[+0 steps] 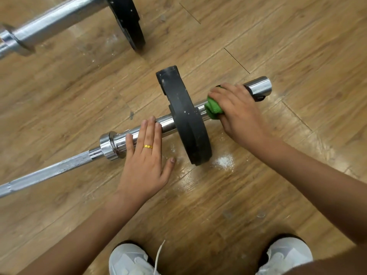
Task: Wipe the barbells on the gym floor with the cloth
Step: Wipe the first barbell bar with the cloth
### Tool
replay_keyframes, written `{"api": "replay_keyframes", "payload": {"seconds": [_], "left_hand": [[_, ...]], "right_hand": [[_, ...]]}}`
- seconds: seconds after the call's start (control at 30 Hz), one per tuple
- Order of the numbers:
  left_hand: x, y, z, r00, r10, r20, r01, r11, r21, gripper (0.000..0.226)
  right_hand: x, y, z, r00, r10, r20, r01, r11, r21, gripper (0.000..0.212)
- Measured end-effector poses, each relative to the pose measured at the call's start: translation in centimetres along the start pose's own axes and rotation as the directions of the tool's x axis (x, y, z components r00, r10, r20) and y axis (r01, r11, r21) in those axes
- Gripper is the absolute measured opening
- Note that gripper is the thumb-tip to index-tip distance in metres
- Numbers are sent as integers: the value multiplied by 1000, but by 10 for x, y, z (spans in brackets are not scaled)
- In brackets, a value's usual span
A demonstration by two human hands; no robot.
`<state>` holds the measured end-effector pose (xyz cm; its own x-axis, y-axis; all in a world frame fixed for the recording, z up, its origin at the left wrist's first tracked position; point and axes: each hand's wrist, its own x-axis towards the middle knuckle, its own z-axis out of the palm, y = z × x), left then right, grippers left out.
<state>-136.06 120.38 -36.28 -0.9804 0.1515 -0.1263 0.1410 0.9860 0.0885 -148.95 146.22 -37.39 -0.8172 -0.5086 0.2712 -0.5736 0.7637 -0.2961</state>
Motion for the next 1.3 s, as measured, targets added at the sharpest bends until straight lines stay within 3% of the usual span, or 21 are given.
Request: {"api": "replay_keyframes", "payload": {"seconds": [0.07, 0.2, 0.37, 0.53, 0.7, 0.87, 1.07, 1.3], "left_hand": [[6, -1, -3, 1000, -19, 4, 19, 999, -40, 81], [14, -7, -11, 1000, -19, 14, 21, 995, -100, 79], [29, -15, -13, 1000, -28, 6, 28, 994, -106, 78], [40, -23, -19, 999, -33, 8, 34, 987, -160, 72], [49, -27, -29, 998, -39, 49, 48, 979, -200, 73], [48, -23, -25, 996, -73, 57, 81, 982, -169, 77], [54, -26, -19, 998, -59, 25, 62, 989, -131, 83], [67, -44, -26, 996, 7, 91, 2, 995, -95, 107]], "right_hand": [[1, -12, 8, 1000, -31, -5, 31, 999, 23, 51], [19, 9, 2, 948, -284, 142, 283, 959, 23, 50], [32, 4, 8, 983, -165, 80, 166, 986, -10, 51], [48, 28, 3, 943, -305, 136, 310, 951, -17, 47], [51, 27, 3, 993, -109, 41, 109, 994, -16, 51], [55, 28, 11, 970, -225, 95, 224, 974, 27, 48], [59, 20, 8, 997, -78, 14, 77, 996, 51, 49], [80, 18, 19, 955, -281, 97, 276, 959, 68, 48]]}}
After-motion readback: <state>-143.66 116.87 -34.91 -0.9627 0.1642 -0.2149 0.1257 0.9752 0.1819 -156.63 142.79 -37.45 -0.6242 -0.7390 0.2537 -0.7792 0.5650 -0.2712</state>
